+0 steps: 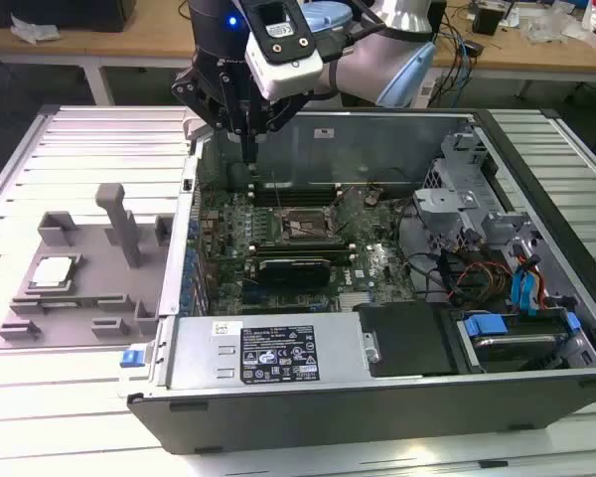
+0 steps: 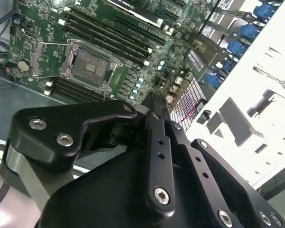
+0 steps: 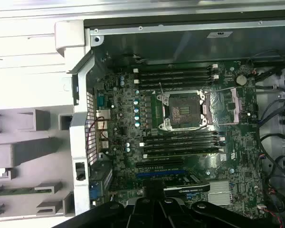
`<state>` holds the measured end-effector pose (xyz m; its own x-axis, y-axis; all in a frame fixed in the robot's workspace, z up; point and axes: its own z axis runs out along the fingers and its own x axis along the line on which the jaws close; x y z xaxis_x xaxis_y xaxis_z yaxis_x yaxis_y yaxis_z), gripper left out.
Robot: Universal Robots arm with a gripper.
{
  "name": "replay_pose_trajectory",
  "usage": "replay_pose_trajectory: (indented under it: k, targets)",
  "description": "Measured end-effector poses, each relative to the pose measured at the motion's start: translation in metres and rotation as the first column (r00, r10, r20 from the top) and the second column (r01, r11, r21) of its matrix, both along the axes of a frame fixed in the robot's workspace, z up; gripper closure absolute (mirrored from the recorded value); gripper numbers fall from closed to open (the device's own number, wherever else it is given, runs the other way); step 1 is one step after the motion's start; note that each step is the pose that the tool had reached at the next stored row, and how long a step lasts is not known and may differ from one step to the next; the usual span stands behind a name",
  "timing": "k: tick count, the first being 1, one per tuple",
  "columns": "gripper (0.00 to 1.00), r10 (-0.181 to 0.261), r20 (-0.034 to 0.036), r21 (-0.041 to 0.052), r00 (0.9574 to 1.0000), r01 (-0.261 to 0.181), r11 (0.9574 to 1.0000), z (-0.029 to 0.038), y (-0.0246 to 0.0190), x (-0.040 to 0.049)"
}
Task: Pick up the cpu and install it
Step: 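Reach for the cpu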
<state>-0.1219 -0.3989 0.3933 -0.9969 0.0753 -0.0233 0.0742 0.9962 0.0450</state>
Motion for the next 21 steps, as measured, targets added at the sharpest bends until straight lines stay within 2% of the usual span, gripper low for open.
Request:
replay_pose_trajectory:
  k: [6,21]
  targets:
    - [0.89,0.000,0.0000,0.0000,1.0000,0.000,1.0000,0.0000,0.0000,-0.0004]
    - [0.89,0.000,0.0000,0.0001,1.0000,0.000,1.0000,0.0000,0.0000,-0.0095]
